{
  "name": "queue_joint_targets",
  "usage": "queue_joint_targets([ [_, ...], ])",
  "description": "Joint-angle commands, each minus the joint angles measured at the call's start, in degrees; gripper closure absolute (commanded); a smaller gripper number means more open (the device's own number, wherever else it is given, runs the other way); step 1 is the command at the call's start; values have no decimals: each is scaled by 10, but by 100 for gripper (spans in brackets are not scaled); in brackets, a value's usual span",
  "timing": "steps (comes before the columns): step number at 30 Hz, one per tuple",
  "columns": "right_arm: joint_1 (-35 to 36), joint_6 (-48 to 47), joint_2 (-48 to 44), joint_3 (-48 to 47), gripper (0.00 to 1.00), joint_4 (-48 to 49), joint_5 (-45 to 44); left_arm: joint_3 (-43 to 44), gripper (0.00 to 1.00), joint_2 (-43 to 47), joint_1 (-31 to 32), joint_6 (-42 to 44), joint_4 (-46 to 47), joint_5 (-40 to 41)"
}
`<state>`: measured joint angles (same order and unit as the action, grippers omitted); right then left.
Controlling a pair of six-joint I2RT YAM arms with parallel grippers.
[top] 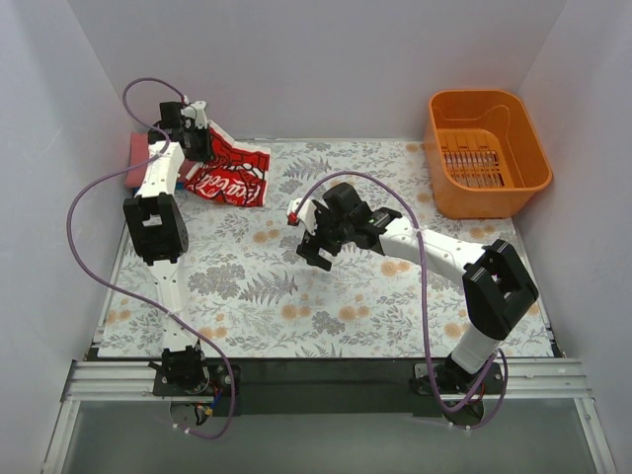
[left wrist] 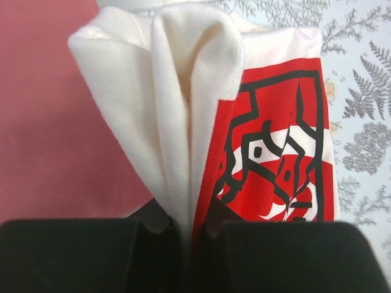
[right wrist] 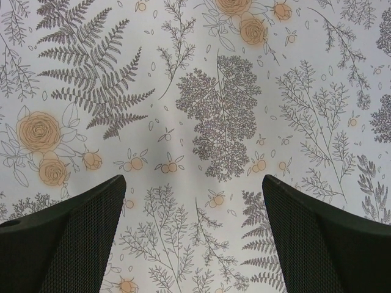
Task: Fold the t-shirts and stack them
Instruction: Neatly place the folded tshirt to the corner
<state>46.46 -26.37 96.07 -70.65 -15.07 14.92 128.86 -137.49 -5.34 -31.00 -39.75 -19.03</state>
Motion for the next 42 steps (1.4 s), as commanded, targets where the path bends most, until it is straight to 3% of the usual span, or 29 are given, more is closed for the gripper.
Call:
queue_joint_targets([
  [1, -1, -14, -28, 8, 2, -2, -9, 16, 100, 43, 10, 67, 74, 13],
  [21, -1, -28, -26, 6, 2, -9, -16, -21, 100, 167, -19, 110, 137, -18],
  [42, -1, -38, -30, 24, 2, -10, -20, -88, 100, 225, -44, 125, 133, -41],
])
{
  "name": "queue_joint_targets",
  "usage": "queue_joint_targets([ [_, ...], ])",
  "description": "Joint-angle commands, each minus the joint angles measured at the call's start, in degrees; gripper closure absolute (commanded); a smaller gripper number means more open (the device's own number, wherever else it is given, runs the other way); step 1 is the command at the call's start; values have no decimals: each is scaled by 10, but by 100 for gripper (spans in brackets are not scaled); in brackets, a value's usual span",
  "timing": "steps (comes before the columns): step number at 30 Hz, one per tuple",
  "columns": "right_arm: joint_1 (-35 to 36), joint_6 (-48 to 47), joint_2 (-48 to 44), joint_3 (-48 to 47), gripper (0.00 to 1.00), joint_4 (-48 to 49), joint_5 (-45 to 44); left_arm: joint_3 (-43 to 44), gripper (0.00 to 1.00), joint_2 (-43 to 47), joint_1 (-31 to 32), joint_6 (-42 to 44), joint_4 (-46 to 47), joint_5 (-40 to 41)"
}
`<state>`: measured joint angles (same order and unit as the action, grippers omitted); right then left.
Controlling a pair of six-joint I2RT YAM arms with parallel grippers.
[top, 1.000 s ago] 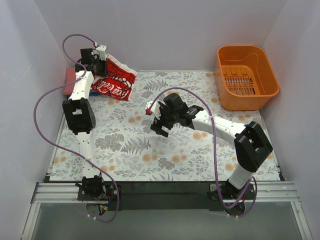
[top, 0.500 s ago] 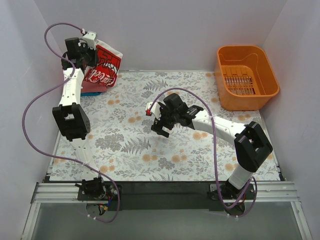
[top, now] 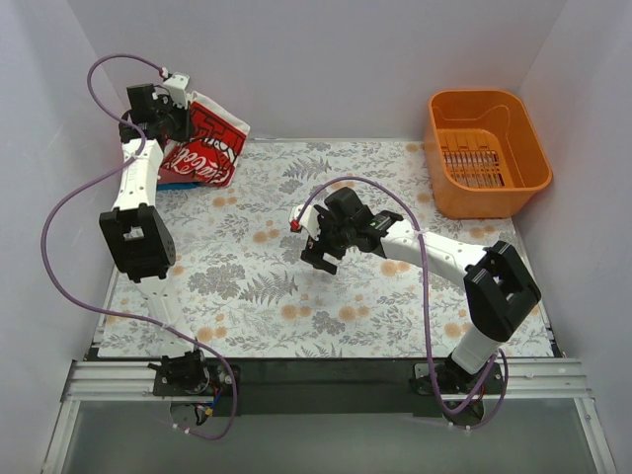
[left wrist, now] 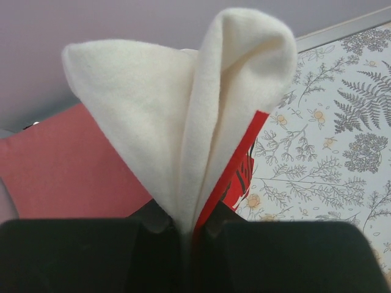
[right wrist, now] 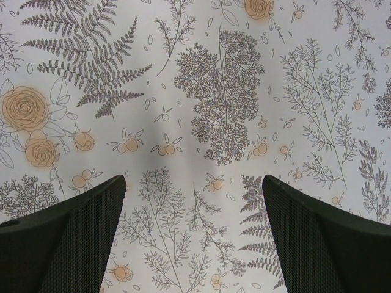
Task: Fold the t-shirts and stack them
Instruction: Neatly place the folded tshirt to the corner
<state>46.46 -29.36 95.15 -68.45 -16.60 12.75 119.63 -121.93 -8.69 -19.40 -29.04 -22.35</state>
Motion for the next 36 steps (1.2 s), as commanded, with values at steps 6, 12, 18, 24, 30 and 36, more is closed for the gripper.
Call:
queue_joint_targets([
  [6, -1, -7, -10, -5, 2, 4, 3, 45, 100, 33, -27, 6, 28, -8],
  [12, -1, -7, -1, -15, 2, 1, -1, 77, 100, -18, -39, 35, 27, 3],
  [18, -1, -8, 4, -16, 2, -3, -4, 93, 100, -64, -56, 67, 22, 13],
  [24, -1, -7, 10, -20, 2, -4, -2, 94, 100, -99, -71, 77, 39, 29],
  [30, -1, -4, 13, -20, 2, -5, 1, 108, 100, -116, -85, 87, 62, 30],
  [36, -1, -4, 11, -18, 1, -8, -2, 113, 100, -129, -89, 104, 99, 36],
])
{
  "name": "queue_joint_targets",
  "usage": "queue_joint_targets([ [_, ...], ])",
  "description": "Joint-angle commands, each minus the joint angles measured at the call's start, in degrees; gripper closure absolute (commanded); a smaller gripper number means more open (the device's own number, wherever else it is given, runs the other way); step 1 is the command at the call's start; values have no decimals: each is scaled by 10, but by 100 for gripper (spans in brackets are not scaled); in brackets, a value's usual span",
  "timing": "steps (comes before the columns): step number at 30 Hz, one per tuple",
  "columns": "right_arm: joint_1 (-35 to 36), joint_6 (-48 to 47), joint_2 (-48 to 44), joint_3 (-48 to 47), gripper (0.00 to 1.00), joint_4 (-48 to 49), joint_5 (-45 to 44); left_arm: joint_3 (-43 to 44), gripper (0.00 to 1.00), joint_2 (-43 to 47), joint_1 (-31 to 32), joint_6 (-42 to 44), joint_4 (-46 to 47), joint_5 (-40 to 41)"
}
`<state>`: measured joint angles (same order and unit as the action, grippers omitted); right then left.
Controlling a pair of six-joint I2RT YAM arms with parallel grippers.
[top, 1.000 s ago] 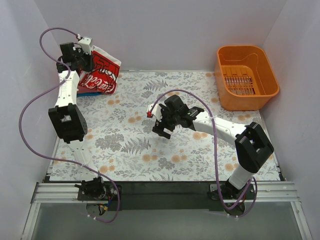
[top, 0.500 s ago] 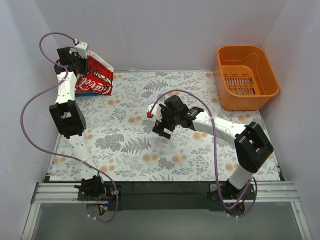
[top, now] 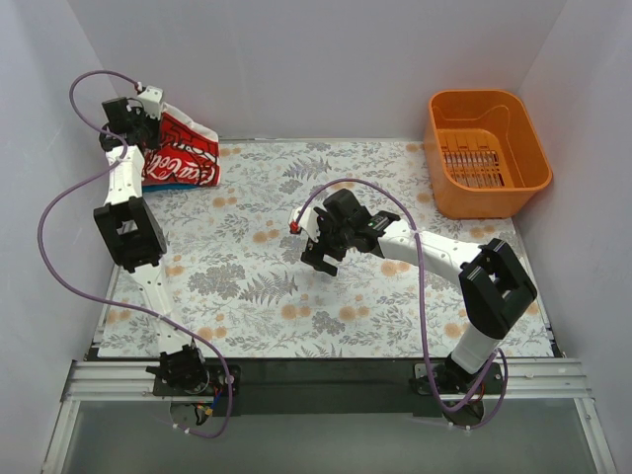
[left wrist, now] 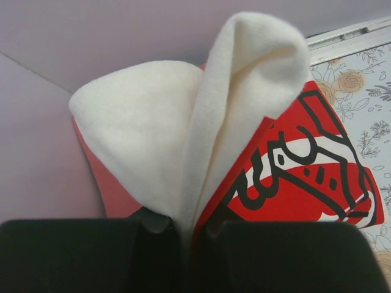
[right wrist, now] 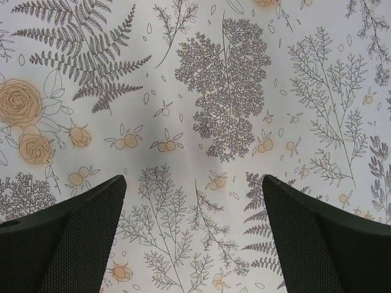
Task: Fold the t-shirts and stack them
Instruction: Neatly place the folded tshirt to the corner
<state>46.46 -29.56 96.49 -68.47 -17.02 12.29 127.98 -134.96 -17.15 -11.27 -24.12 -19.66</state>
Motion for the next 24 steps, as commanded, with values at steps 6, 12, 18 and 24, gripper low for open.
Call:
queue_joint_targets([
  [6, -1, -2, -2, -17, 2, -5, -2, 32, 100, -27, -6, 64, 66, 33],
  [12, -1, -1, 1, -18, 2, -7, 4, 25, 99, -51, -16, 97, 111, 72],
  [18, -1, 0, 1, -21, 2, -10, 4, 41, 55, -65, -25, 89, 153, 95],
  [24, -3, 5, -3, -22, 2, -14, -1, 72, 26, -35, -37, 42, 177, 99],
])
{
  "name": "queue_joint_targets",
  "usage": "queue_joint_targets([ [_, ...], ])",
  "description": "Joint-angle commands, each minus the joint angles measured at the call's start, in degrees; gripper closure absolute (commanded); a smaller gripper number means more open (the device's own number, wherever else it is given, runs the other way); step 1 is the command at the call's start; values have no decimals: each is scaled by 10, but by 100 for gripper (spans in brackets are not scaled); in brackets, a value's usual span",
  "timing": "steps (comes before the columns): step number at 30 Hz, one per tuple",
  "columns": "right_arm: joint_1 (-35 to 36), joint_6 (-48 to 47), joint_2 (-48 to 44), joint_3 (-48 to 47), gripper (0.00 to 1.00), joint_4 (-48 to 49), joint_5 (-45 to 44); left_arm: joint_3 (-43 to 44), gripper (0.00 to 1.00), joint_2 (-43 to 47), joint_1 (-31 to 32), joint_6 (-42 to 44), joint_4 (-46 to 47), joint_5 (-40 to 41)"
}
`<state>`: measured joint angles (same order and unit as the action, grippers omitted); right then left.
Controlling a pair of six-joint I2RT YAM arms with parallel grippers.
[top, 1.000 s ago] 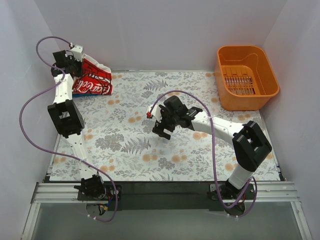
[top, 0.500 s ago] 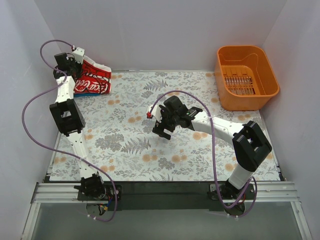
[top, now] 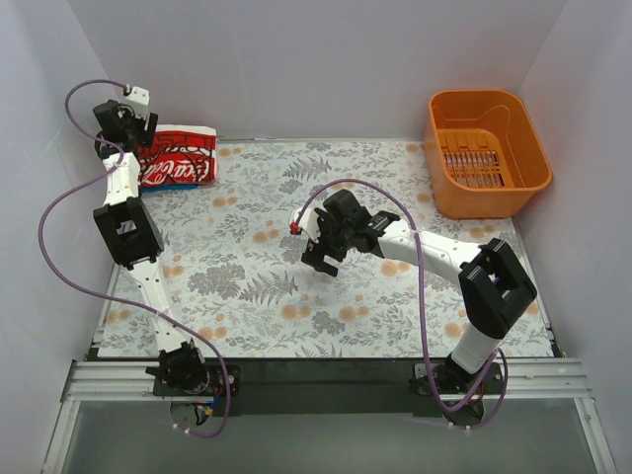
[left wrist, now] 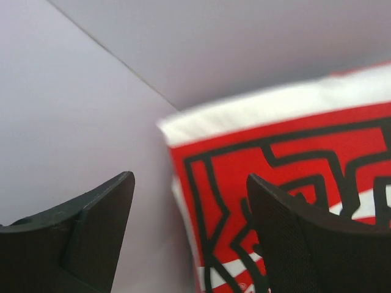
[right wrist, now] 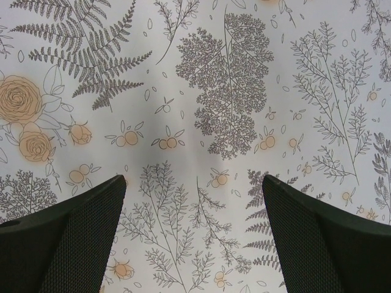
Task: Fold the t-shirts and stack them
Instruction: Neatly place the folded tshirt to the corner, then reset both grippers
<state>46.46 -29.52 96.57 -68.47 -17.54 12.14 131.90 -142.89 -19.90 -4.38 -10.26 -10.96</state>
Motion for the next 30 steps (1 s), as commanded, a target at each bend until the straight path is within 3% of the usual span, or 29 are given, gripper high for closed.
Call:
queue_joint_targets([
  [1, -4, 6, -3, -23, 2, -9, 2, 27, 25, 55, -10, -35, 39, 6],
  [4, -15, 17, -2, -25, 1, -9, 10, -7, 21, 104, -12, -69, 38, -14],
  [10, -34, 29, -1, -25, 2, -8, 26, -89, 25, 162, -11, -143, 26, -78],
  [12, -46, 46, -3, -30, 2, -9, 35, -96, 24, 179, -9, -180, -18, -122],
  [14, -70, 74, -9, -35, 2, -9, 59, -97, 17, 195, 2, -191, -77, -144],
  [18, -120, 110, -26, -54, 2, -8, 83, -102, 16, 229, 57, -187, -184, -146],
  [21, -166, 132, -49, -69, 2, -8, 102, -159, 15, 261, 122, -201, -235, -116],
  [27, -277, 197, -89, -69, 2, -12, 150, -362, 14, 390, 268, -263, -241, -132],
  [30, -311, 205, -128, -29, 2, -23, 158, -454, 13, 448, 309, -296, -238, -133],
])
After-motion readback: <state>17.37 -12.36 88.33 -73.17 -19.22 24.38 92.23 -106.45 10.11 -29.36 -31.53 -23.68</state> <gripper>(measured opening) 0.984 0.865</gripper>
